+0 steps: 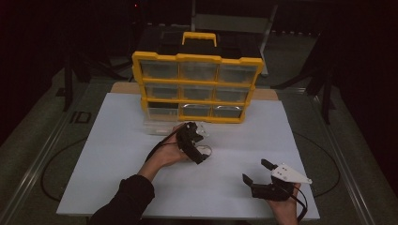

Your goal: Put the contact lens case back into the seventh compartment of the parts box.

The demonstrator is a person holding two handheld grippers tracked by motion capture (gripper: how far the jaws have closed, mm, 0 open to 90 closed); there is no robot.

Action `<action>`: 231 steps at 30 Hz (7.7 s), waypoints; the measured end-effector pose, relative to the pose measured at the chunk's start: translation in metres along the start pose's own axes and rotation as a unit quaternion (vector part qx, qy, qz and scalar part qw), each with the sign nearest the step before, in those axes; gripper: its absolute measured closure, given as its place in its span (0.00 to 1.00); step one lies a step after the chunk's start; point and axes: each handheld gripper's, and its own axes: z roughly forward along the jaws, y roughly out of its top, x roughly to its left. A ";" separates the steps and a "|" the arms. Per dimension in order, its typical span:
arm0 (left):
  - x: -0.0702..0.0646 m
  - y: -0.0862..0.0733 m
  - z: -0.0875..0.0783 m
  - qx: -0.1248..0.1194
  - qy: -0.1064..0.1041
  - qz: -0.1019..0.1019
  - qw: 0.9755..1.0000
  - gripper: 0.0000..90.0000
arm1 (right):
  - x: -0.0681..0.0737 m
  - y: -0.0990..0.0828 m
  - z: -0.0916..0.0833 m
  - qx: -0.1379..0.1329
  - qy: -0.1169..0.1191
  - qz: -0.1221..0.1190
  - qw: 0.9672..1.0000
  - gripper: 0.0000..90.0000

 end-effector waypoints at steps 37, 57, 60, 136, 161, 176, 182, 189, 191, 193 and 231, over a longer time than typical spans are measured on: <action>0.007 -0.002 0.021 0.045 -0.012 -0.019 0.999 0.56 | 0.000 0.000 0.000 -0.002 0.003 -0.001 1.000 0.09; 0.007 0.002 -0.011 0.009 0.004 -0.032 0.999 0.55 | 0.000 0.000 0.001 -0.002 0.004 0.001 1.000 0.09; 0.008 0.003 -0.017 0.005 0.003 -0.036 0.999 0.56 | 0.000 0.000 0.001 -0.001 0.004 0.001 1.000 0.09; 0.021 0.016 -0.081 -0.020 0.030 -0.024 0.999 0.55 | 0.000 0.000 0.001 -0.002 0.005 0.003 1.000 0.09; 0.037 0.009 -0.099 -0.028 0.053 -0.033 0.998 0.55 | 0.000 -0.001 0.001 -0.002 0.006 0.004 1.000 0.09; 0.051 0.002 -0.112 -0.029 0.079 -0.046 0.995 0.55 | 0.000 -0.001 0.001 -0.001 0.007 0.004 1.000 0.09; 0.059 -0.003 -0.112 -0.027 0.087 -0.059 0.994 0.55 | -0.001 -0.001 0.001 -0.002 0.005 0.005 1.000 0.09; 0.065 -0.008 -0.111 -0.022 0.101 -0.063 0.993 0.55 | -0.001 -0.001 0.001 -0.002 0.005 0.006 1.000 0.09; 0.067 -0.011 -0.110 -0.018 0.106 -0.066 0.992 0.55 | -0.001 -0.001 0.001 -0.001 0.005 0.006 1.000 0.09; 0.068 -0.012 -0.110 -0.017 0.107 -0.067 0.992 0.55 | -0.001 -0.001 0.001 -0.001 0.005 0.007 1.000 0.09; 0.102 -0.044 -0.107 0.032 0.146 -0.132 0.980 0.55 | -0.002 -0.001 0.001 -0.001 0.004 0.009 1.000 0.09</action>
